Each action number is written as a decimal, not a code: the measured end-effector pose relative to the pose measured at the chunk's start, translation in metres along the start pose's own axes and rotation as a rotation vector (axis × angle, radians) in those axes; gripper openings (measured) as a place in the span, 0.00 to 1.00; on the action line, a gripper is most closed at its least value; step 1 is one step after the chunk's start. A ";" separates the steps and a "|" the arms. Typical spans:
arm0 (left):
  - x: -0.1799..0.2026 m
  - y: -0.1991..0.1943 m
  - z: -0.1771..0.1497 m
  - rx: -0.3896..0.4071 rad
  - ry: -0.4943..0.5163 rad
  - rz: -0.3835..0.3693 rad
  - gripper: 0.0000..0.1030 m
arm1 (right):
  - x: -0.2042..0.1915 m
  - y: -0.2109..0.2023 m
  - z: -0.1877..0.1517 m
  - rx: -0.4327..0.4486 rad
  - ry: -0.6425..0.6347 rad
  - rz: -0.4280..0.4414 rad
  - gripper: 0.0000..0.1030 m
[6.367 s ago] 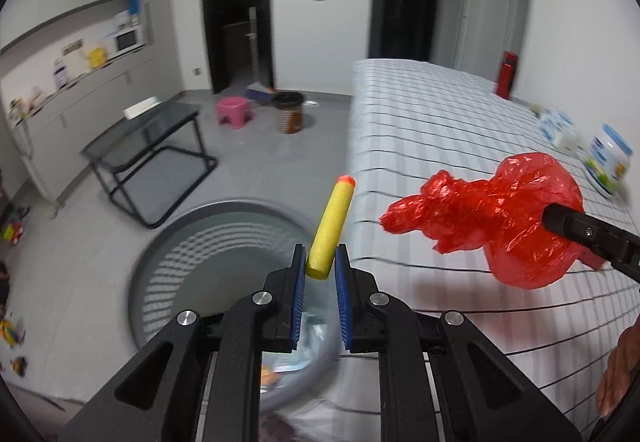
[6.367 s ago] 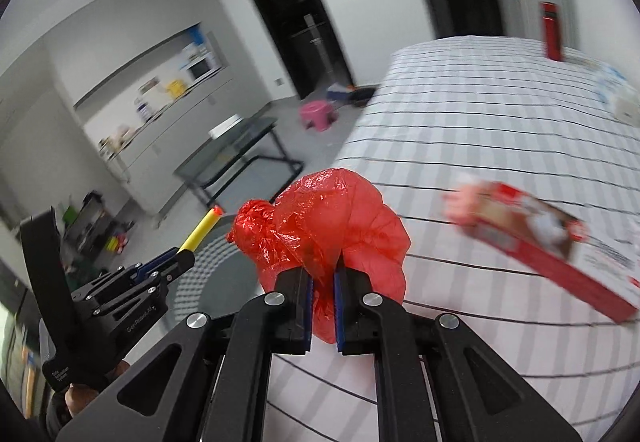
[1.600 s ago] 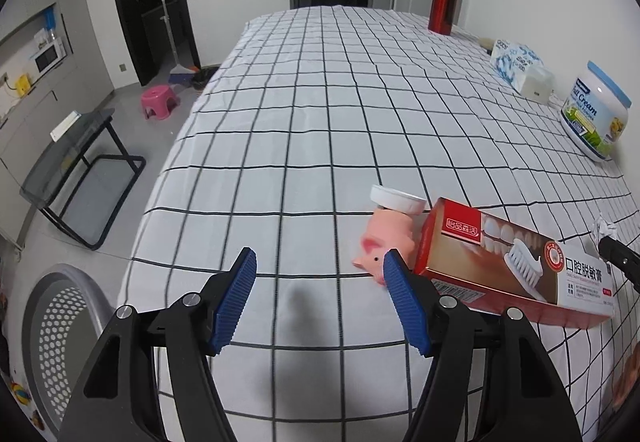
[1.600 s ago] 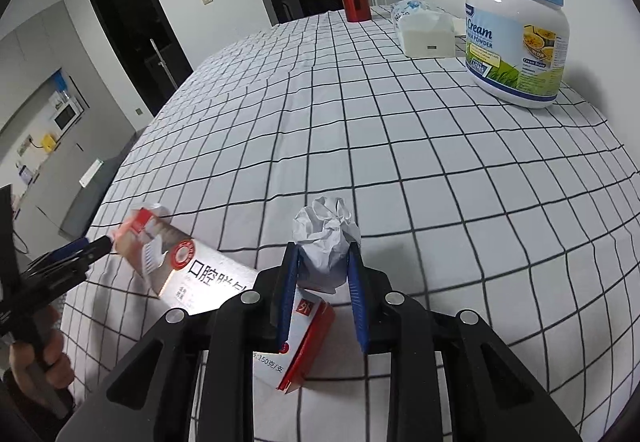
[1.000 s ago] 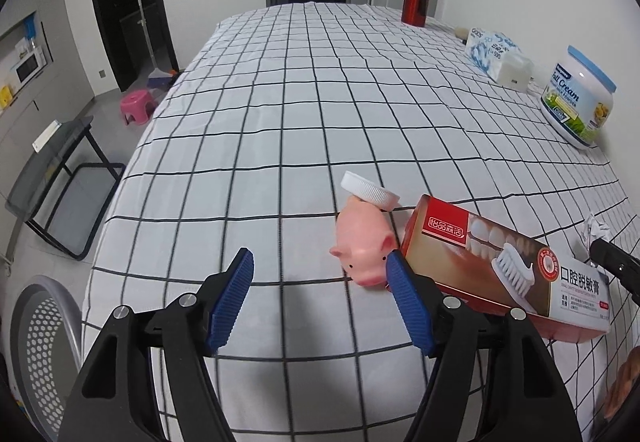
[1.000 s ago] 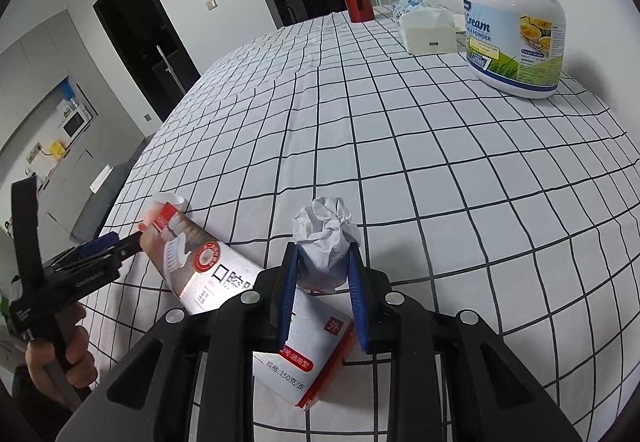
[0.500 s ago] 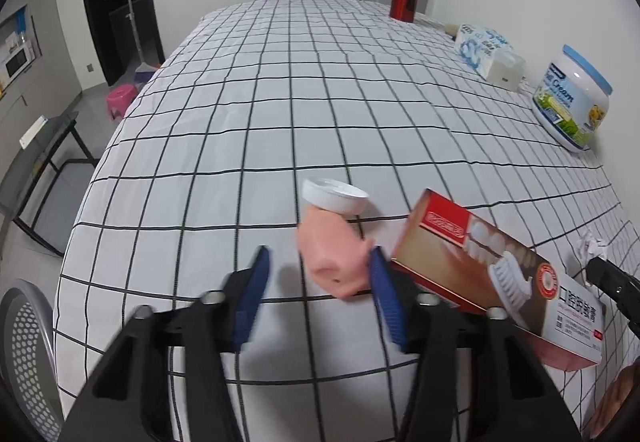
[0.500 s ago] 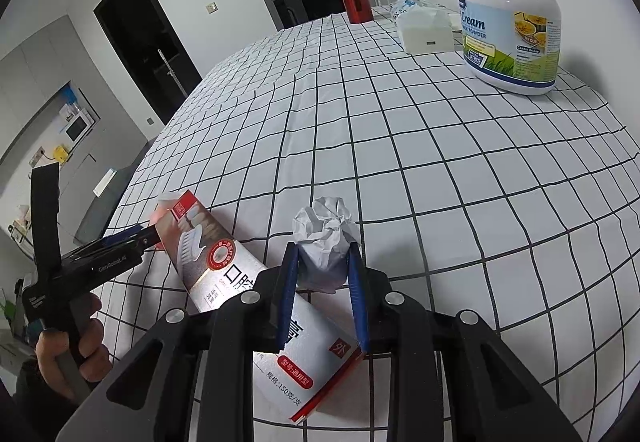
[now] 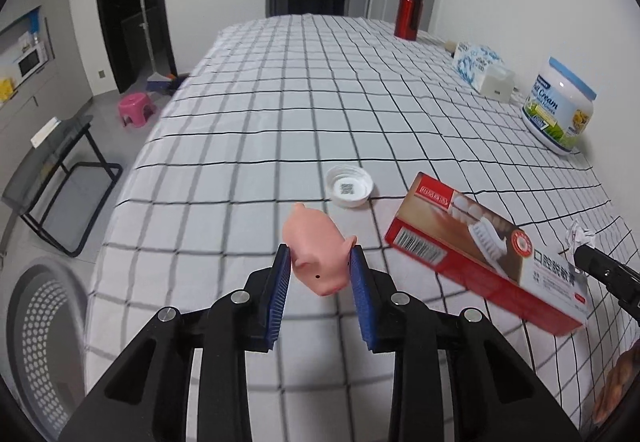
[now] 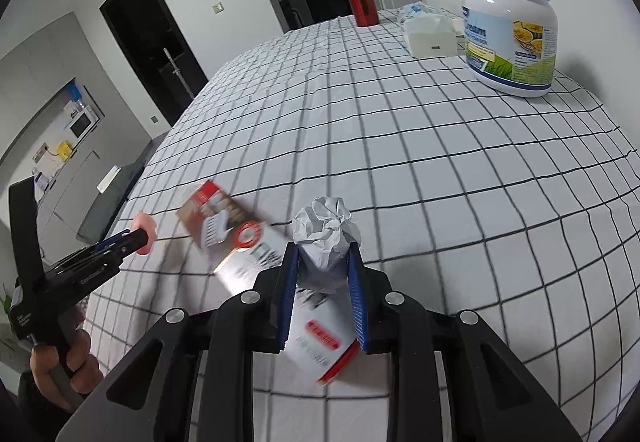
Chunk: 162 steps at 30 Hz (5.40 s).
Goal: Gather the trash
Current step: 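Grasp the crumpled white tissue with the right tool while the left tool grasps the pink pig, then carry both items over the grey basket and open both tools to drop them, then move both tools back over the toothpaste box and bottle cap, then grasp the toothpaste box with the right tool while the left tool grasps the white bottle cap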
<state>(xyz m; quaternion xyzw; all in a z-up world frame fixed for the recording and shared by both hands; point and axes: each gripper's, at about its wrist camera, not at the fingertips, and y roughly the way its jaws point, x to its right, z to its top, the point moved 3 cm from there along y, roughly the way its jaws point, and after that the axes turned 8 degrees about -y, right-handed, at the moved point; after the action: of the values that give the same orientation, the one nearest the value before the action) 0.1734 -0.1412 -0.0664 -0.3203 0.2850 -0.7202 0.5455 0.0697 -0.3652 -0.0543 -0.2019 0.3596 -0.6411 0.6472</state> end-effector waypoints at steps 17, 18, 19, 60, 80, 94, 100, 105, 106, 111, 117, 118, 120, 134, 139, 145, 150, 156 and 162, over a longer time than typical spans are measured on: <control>-0.122 -0.110 -0.044 0.116 -0.149 0.134 0.29 | -0.156 -0.004 -0.018 -0.013 -0.193 0.206 0.23; -0.133 -0.114 -0.047 0.117 -0.162 0.146 0.29 | -0.169 0.000 -0.020 -0.022 -0.209 0.223 0.23; -0.145 -0.118 -0.052 0.117 -0.177 0.164 0.29 | -0.180 0.003 -0.022 -0.030 -0.222 0.240 0.23; -0.346 -0.104 -0.119 0.022 -0.414 0.279 0.42 | -0.435 0.113 -0.073 -0.262 -0.532 0.420 0.30; -0.325 -0.146 -0.118 0.059 -0.401 0.325 0.52 | -0.408 0.066 -0.068 -0.168 -0.477 0.450 0.42; -0.192 -0.140 -0.084 0.102 -0.243 0.142 0.58 | -0.235 -0.013 -0.051 -0.029 -0.283 0.232 0.48; -0.127 -0.122 -0.072 0.082 -0.167 0.068 0.59 | -0.139 -0.034 -0.039 0.010 -0.170 0.091 0.49; -0.086 -0.107 -0.057 0.076 -0.115 0.038 0.64 | -0.085 -0.042 -0.027 0.016 -0.143 0.015 0.59; -0.078 -0.105 -0.053 0.076 -0.105 0.032 0.65 | -0.080 -0.042 -0.024 0.014 -0.149 0.002 0.61; -0.053 -0.089 -0.033 0.061 -0.080 0.018 0.65 | -0.063 -0.024 -0.007 -0.025 -0.199 -0.025 0.63; -0.031 -0.068 -0.012 0.049 -0.057 0.016 0.66 | -0.060 0.006 0.008 -0.096 -0.297 -0.030 0.63; -0.029 -0.064 -0.010 0.043 -0.058 0.014 0.66 | -0.060 0.010 0.010 -0.106 -0.309 -0.029 0.63; -0.028 -0.059 -0.007 0.036 -0.061 0.013 0.66 | -0.061 0.020 0.013 -0.127 -0.339 -0.026 0.64; -0.020 -0.032 0.003 0.004 -0.054 0.043 0.66 | -0.067 0.068 0.018 -0.264 -0.482 0.027 0.68; -0.018 -0.031 0.009 0.010 -0.045 0.055 0.66 | -0.072 0.084 0.017 -0.305 -0.511 0.037 0.68; -0.015 -0.027 0.011 0.009 -0.034 0.061 0.66 | -0.075 0.098 0.014 -0.337 -0.480 0.054 0.60; -0.011 -0.023 0.013 0.005 -0.026 0.061 0.66 | -0.077 0.095 0.016 -0.309 -0.437 0.088 0.51; -0.002 -0.014 0.017 0.008 -0.006 0.062 0.69 | -0.067 0.074 0.022 -0.213 -0.316 0.127 0.51; 0.014 0.003 0.026 0.009 0.020 0.063 0.69 | -0.042 0.060 0.034 -0.135 -0.190 0.120 0.51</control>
<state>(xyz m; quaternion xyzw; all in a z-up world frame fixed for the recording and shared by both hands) 0.1918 -0.1573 -0.0501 -0.3017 0.2970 -0.7071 0.5664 0.1392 -0.3253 -0.0665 -0.2828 0.3505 -0.5536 0.7005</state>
